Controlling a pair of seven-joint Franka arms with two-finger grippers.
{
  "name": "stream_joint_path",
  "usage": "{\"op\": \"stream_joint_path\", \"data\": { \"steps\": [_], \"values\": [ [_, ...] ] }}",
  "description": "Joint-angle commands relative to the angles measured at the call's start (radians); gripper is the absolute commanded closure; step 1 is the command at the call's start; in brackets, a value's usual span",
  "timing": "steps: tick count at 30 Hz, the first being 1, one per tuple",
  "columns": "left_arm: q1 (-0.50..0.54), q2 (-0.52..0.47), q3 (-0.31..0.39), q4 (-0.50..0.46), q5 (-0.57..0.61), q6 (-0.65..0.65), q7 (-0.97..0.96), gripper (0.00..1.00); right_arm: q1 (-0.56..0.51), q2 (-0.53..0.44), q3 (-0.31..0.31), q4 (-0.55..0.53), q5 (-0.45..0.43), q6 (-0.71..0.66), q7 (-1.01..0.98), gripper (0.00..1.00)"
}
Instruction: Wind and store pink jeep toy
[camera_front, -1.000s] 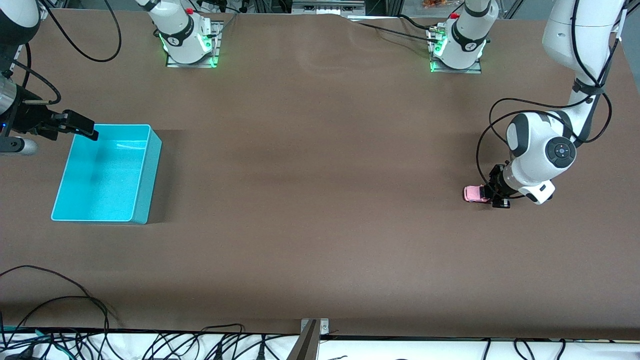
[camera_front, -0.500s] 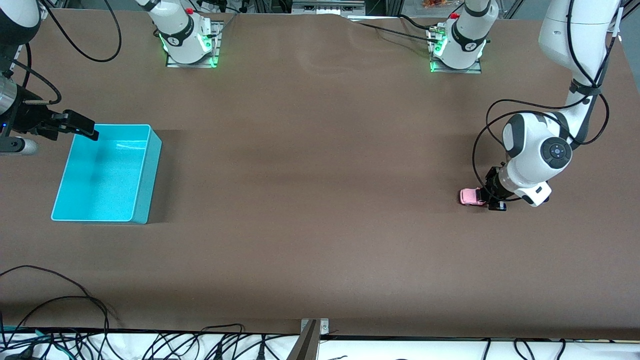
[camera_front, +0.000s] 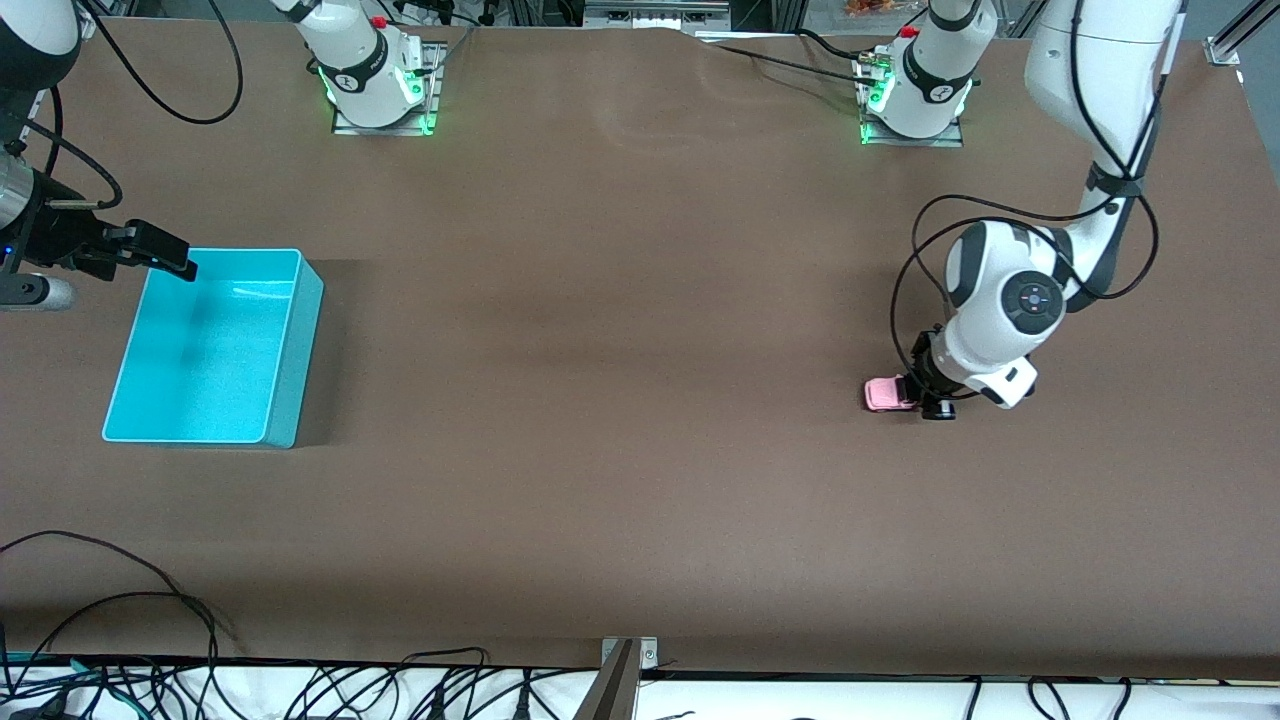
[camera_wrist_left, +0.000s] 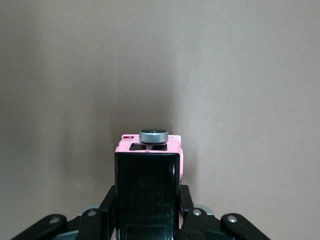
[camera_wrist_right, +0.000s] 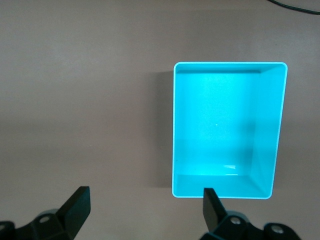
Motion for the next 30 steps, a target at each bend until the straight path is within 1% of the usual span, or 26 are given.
{"op": "stream_joint_path", "data": {
  "steps": [1,8,13,19,21,25,30],
  "values": [
    [-0.039,0.004,0.009,0.005,0.025,-0.014,-0.057,1.0,-0.003,0.01,0.005,0.023,-0.012,-0.004,-0.011,0.0],
    [-0.073,0.022,0.01,0.001,0.028,-0.014,-0.077,1.0,-0.004,0.011,0.005,0.023,-0.009,0.002,-0.011,0.0],
    [-0.07,0.033,0.01,0.001,0.076,-0.012,-0.077,1.0,-0.003,0.011,0.005,0.023,-0.01,0.008,-0.011,0.0],
    [-0.059,0.036,0.017,0.0,0.077,-0.012,-0.069,1.0,-0.001,0.011,0.005,0.023,-0.01,0.013,-0.011,0.0],
    [-0.049,0.036,0.018,0.0,0.079,-0.012,-0.066,1.0,-0.001,0.011,0.005,0.021,-0.01,0.013,-0.011,0.0],
    [-0.006,0.034,0.017,0.0,0.129,-0.011,-0.063,1.0,-0.001,0.011,0.005,0.023,-0.01,0.013,-0.01,0.0],
    [0.031,0.045,0.017,0.0,0.156,-0.008,-0.062,1.0,-0.004,0.011,0.005,0.023,-0.01,0.013,-0.011,0.0]
  ]
}}
